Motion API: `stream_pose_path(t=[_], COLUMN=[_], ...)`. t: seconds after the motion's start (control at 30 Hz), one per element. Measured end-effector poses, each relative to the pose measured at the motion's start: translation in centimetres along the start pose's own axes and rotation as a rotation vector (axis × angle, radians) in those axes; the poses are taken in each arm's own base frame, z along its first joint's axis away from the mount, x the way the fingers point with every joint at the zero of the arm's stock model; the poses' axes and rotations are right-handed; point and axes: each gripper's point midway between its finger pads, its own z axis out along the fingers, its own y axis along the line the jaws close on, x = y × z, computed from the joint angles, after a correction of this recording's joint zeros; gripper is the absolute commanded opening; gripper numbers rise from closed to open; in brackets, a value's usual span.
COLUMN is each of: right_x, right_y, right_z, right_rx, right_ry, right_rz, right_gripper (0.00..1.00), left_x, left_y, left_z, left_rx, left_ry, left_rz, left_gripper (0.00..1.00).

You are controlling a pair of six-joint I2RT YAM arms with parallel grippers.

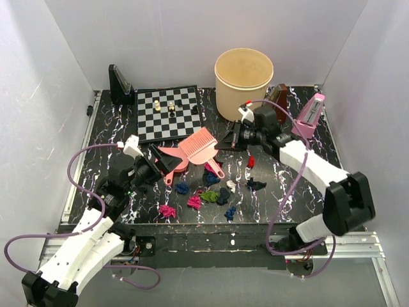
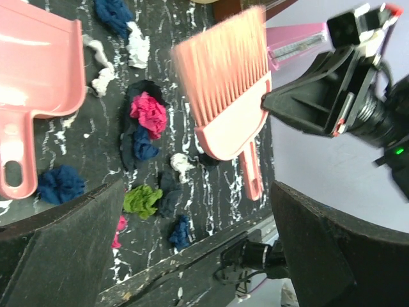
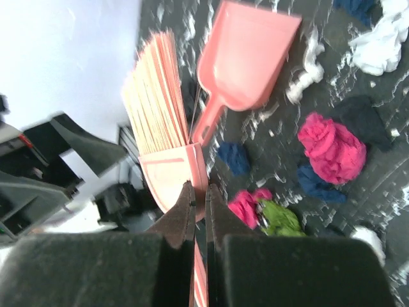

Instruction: Sweep away the paper scraps from the table

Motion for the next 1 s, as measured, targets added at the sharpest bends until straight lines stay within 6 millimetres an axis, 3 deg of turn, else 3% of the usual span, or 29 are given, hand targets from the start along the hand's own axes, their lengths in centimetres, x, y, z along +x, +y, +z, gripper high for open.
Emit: stream_pose_path(t=[0.13,0.23,0.3,0.43,0.57,0.67,0.77,0.83,0.87,0.93,1.0], right_x=[0.4,0.7,0.0,-1.0,-1.4,-1.3,-0.8,-0.4,-0.4,-0.5,-0.3], right_y=[-0.2,-1.0,-0.4,1.6,3.3,3.6,3.4,3.3,3.2,3.4,3.7], right_z=[-1.2,-1.5,-1.5,-1.9,-2.8,-2.9,-2.8,-2.7,-2.8,-3.0,-3.4], right_rx=[-0.055,-0.058,-0.075,-0.146,-0.198,-0.204,-0.203,-0.196,-0.195,-0.205,-0.215], right_ry=[-0.172,-0.243,-0.275,-0.314,-0.342,-0.345,-0.338,-0.34,-0.341,-0.349,-0.352], right_rz=[0.111,0.2,0.212,0.191,0.158,0.142,0.145,0.148,0.156,0.156,0.144], right_gripper=[0.01,0.01,0.01,0.01,0.01,0.01,0.01,0.01,0.08,0.51,0.76], left_x=[-0.1,0.1,0.1,-0.2,0.2,0.1,-0.5,-0.9,-1.1,-1.3,-1.4], left_y=[-1.2,-1.6,-2.1,-3.1,-3.5,-4.2,-5.5,-6.4,-7.0,-7.5,-8.0], left_z=[1.0,2.2,3.0,4.5,6.1,6.9,7.3,7.3,7.1,7.1,7.1], left_rx=[0.054,0.081,0.103,0.154,0.176,0.203,0.236,0.268,0.291,0.307,0.319], left_ry=[0.009,0.028,0.034,0.039,0.069,0.08,0.071,0.069,0.066,0.067,0.077], left_rz=[-0.038,-0.061,-0.07,-0.077,-0.095,-0.103,-0.089,-0.08,-0.066,-0.044,-0.02], left_gripper=[0.97,0.83,0.77,0.75,0.49,0.38,0.0,0.0,0.0,0.0,0.0])
